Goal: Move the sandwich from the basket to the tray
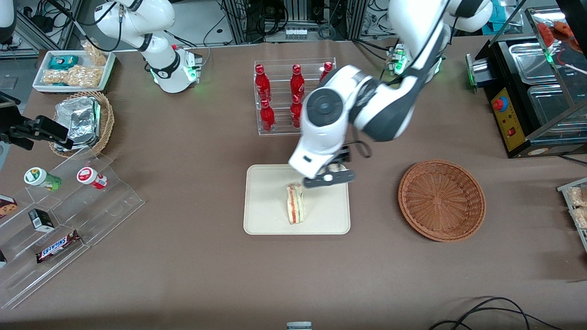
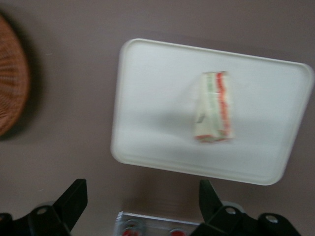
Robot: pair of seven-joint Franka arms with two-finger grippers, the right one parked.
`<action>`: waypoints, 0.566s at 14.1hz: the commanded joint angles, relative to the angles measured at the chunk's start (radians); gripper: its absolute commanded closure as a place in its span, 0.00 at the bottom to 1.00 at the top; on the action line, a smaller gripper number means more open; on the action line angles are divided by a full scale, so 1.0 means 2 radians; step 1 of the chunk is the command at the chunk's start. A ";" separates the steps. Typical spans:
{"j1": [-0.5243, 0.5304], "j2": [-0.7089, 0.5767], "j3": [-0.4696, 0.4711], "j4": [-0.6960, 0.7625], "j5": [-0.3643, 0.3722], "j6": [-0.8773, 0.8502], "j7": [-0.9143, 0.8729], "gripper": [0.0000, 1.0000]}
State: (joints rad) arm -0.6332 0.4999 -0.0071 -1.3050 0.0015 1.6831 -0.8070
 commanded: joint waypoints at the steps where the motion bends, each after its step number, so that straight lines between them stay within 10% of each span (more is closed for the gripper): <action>1: 0.043 -0.055 0.007 -0.069 0.002 -0.017 0.017 0.00; 8: 0.156 -0.154 0.007 -0.191 0.002 -0.016 0.188 0.00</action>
State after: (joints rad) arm -0.3644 0.3220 0.0157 -1.5574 0.0020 1.6472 -0.5127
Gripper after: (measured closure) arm 0.000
